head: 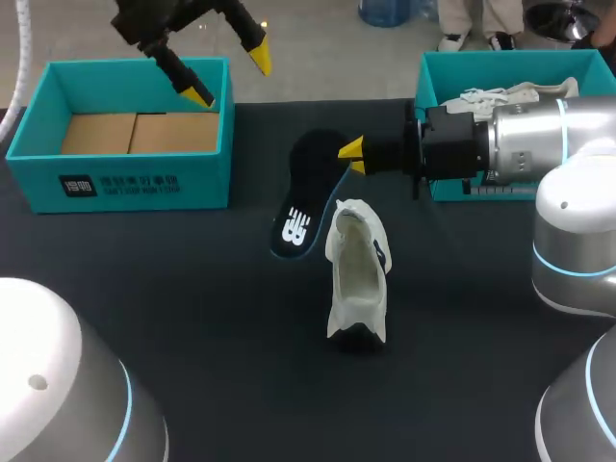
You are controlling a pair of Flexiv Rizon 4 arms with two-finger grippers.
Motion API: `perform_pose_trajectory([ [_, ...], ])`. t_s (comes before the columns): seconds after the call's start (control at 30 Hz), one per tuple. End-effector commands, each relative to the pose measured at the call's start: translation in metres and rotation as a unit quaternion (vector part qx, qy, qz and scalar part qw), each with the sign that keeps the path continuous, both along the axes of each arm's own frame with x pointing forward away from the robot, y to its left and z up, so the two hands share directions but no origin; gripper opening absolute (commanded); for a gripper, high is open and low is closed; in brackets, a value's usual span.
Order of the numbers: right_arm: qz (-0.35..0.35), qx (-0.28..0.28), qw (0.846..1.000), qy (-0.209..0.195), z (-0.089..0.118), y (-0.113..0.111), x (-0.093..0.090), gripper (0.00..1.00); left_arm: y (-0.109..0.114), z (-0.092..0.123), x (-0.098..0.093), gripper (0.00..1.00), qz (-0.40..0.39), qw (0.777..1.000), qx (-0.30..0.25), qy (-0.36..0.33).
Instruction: Take the shoe out of the shoebox, open the shoe tongue, remove and reinsert the insole, then place the shoe into the shoebox
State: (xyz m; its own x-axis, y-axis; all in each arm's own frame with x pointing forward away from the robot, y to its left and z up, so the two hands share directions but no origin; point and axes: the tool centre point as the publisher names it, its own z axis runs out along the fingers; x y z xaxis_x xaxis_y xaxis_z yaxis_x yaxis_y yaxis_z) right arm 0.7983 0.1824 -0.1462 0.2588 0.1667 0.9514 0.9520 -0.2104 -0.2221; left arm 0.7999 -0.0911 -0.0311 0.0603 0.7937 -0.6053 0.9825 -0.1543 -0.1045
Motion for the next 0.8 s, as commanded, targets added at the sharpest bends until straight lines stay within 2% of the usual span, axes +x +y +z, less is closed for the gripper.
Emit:
perform_pose_trajectory([
  [0.03,-0.001,0.0,1.0,0.0,-0.001,0.002,0.0,0.0,0.014,-0.013,-0.011,1.0,0.088,0.973,-0.21,0.036],
  [0.17,-0.001,0.0,1.0,0.0,-0.001,0.002,0.0,0.0,0.018,-0.015,-0.017,1.0,0.104,0.961,-0.247,0.061],
  [0.3,-0.001,0.0,1.0,0.0,-0.001,0.002,0.0,0.0,0.02,-0.02,-0.019,1.0,0.106,0.95,-0.27,0.114],
  [0.4,-0.001,0.0,1.0,0.0,-0.001,0.002,0.0,0.0,0.025,-0.022,-0.019,1.0,0.119,0.944,-0.28,0.128],
  [0.6,-0.001,0.0,1.0,0.0,-0.001,0.002,0.0,0.0,0.032,-0.021,-0.017,1.0,0.143,0.933,-0.297,0.143],
  [0.8,-0.001,0.0,1.0,0.0,-0.001,0.002,0.0,0.0,0.033,-0.02,-0.018,1.0,0.14,0.935,-0.299,0.132],
])
